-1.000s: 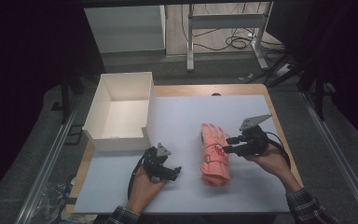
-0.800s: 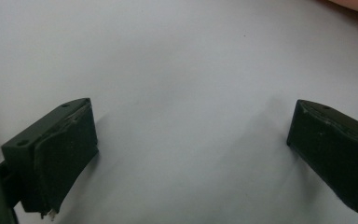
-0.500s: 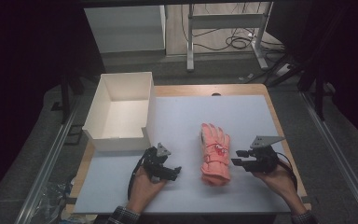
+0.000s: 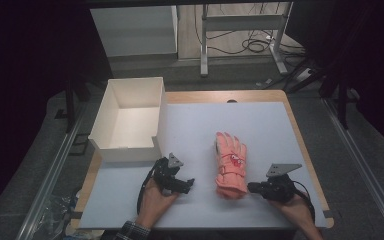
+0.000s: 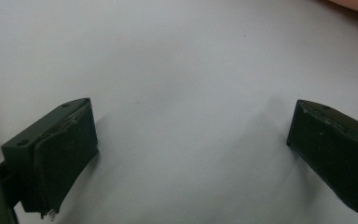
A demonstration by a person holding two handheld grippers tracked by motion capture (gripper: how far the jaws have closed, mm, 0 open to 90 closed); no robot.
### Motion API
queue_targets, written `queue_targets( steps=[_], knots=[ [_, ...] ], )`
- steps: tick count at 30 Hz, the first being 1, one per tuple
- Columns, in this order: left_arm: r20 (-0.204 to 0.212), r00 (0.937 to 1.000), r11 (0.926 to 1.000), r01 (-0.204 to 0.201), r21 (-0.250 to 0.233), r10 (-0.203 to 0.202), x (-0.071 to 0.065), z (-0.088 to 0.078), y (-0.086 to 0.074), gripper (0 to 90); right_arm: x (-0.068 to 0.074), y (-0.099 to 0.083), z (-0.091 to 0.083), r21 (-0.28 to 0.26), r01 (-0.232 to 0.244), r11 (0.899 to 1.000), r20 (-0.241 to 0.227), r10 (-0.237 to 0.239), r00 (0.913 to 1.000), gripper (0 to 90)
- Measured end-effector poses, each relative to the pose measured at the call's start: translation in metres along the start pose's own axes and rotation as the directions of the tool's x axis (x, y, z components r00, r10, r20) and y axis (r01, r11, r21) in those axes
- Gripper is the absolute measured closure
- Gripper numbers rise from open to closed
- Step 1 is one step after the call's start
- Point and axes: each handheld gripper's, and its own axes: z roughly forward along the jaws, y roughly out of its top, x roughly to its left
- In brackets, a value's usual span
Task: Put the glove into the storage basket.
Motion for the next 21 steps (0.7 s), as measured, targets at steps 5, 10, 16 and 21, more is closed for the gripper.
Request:
queue_targets(
  steps=[5,10,16,21],
  knots=[
    [0.000,1.0000,1.0000,0.000,0.000,0.000,0.000,0.000,0.000,1.5,0.005,0.002,0.009,0.011,0.006,1.000,-0.003,-0.006,1.0000,84.8],
    [0.000,1.0000,1.0000,0.000,0.000,0.000,0.000,0.000,0.000,1.5,0.010,0.004,0.015,0.009,0.013,1.000,-0.013,-0.013,0.9998,84.7],
    [0.000,1.0000,1.0000,0.000,0.000,0.000,0.000,0.000,0.000,1.5,0.015,0.009,0.022,0.013,0.027,1.000,-0.016,-0.027,0.9995,84.7],
    [0.000,1.0000,1.0000,0.000,0.000,0.000,0.000,0.000,0.000,1.5,0.019,0.013,0.029,0.010,0.034,0.999,-0.021,-0.034,0.9992,84.7]
  ],
)
